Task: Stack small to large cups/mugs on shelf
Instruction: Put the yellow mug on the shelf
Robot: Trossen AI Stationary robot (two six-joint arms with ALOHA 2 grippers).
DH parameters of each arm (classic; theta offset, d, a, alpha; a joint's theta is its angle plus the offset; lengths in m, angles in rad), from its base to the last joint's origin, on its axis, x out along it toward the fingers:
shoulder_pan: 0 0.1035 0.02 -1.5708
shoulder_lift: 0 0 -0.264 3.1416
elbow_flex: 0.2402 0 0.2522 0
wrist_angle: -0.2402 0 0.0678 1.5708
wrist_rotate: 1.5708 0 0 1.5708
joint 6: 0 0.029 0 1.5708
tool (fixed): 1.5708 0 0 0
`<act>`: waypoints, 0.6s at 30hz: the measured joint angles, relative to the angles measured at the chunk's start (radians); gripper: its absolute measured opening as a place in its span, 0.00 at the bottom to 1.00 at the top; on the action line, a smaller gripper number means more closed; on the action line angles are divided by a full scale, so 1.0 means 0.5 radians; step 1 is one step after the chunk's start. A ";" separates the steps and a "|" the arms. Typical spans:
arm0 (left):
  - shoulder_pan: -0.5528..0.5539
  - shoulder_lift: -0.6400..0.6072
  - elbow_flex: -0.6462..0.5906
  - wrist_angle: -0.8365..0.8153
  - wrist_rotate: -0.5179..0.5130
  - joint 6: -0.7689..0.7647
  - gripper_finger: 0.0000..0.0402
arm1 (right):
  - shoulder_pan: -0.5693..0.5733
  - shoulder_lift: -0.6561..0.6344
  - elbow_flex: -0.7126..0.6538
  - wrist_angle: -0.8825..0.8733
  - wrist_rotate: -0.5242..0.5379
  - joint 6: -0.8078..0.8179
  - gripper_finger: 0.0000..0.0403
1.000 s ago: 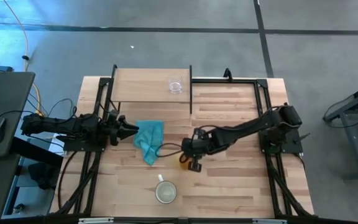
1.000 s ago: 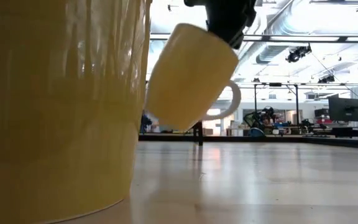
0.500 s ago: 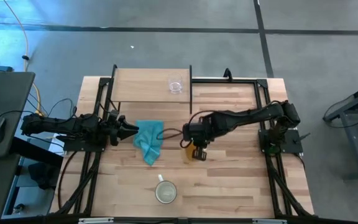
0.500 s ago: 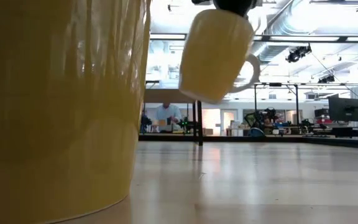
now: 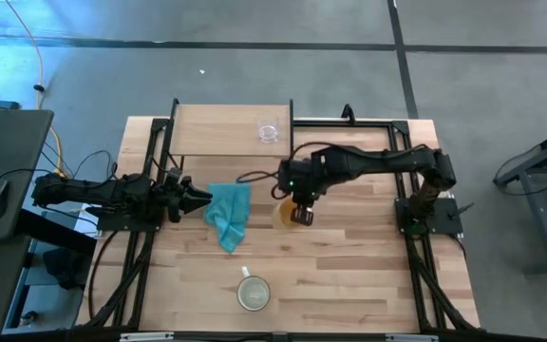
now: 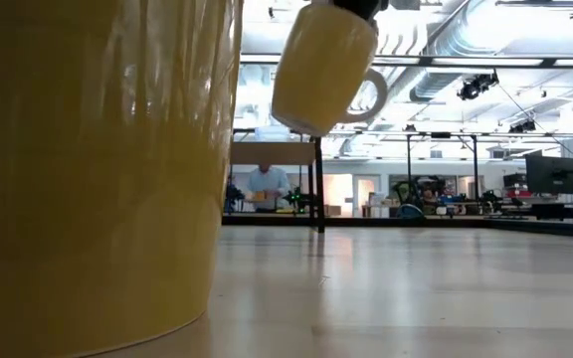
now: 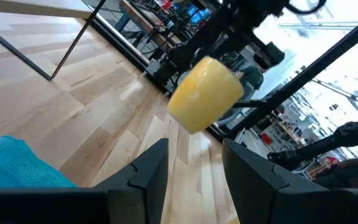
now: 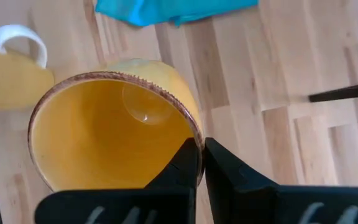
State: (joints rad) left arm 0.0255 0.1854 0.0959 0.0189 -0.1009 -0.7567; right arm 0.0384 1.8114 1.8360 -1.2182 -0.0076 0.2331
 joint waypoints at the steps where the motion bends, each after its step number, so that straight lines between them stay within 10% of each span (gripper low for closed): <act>1: 0.000 0.000 0.000 -0.001 0.000 0.000 0.34 | -0.015 0.000 0.013 -0.004 -0.003 -0.015 0.00; 18: 0.000 0.000 0.000 -0.035 0.000 -0.021 0.34 | -0.211 0.000 0.283 -0.050 -0.015 -0.222 0.00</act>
State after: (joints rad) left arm 0.0254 0.1856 0.0959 0.0013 -0.1009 -0.7670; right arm -0.0669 1.8114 1.9773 -1.2430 -0.0151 0.1219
